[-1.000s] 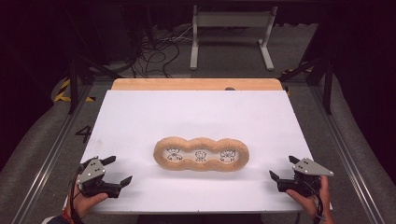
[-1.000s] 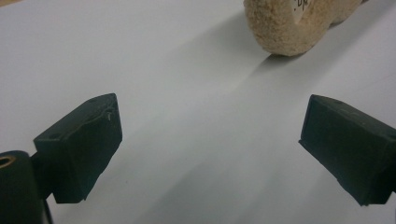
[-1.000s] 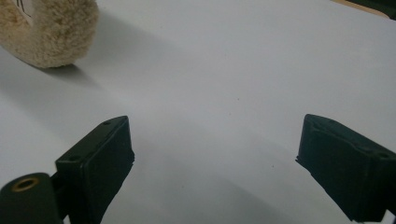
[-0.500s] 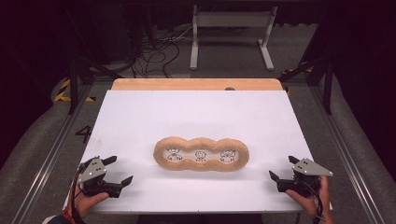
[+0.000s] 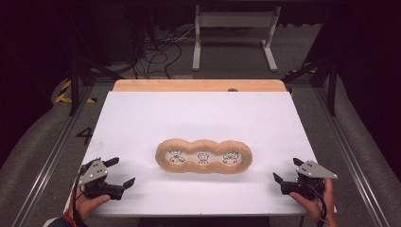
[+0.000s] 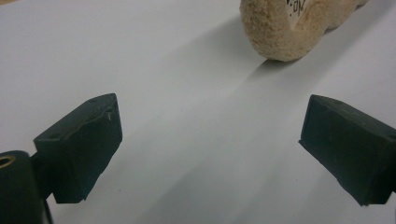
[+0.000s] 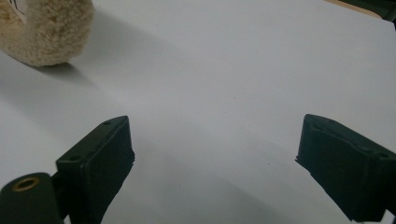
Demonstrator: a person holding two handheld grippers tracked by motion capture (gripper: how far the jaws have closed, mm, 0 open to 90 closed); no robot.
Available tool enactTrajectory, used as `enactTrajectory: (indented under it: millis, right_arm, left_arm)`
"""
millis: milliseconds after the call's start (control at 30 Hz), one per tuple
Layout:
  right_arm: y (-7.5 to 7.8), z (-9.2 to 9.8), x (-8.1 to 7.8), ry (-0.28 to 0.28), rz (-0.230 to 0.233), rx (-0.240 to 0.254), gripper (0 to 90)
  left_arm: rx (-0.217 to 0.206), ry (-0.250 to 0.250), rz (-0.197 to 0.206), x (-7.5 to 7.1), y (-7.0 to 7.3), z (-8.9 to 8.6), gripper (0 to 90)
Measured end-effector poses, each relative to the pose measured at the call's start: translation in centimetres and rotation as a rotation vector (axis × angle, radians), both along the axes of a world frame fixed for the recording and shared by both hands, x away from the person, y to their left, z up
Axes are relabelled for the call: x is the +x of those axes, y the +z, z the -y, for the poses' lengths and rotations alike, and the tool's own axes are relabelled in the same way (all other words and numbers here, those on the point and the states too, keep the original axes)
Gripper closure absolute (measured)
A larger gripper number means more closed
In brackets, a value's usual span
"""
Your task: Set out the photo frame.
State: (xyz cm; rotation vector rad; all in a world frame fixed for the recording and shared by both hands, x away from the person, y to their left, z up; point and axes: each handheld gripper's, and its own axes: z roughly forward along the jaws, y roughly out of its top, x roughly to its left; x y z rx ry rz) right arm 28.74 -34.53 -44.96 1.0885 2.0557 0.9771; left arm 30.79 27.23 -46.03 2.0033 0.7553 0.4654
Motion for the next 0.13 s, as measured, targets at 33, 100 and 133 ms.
enactTrajectory:
  millis: [33,100,133]
  right_arm:
    - [0.01,0.04,0.00,-0.003,0.000,0.003,10.1]
    - [-0.02,0.12,0.06,-0.008,0.000,0.010,10.1]
    - [-0.05,0.17,0.09,-0.007,0.001,0.006,10.1]
  left_arm:
    - [-0.001,0.001,-0.003,0.04,-0.07,0.05,5.9]
    - [0.008,0.000,-0.008,0.11,-0.10,0.11,5.9]
    - [0.011,0.000,-0.009,0.15,-0.10,0.15,5.9]
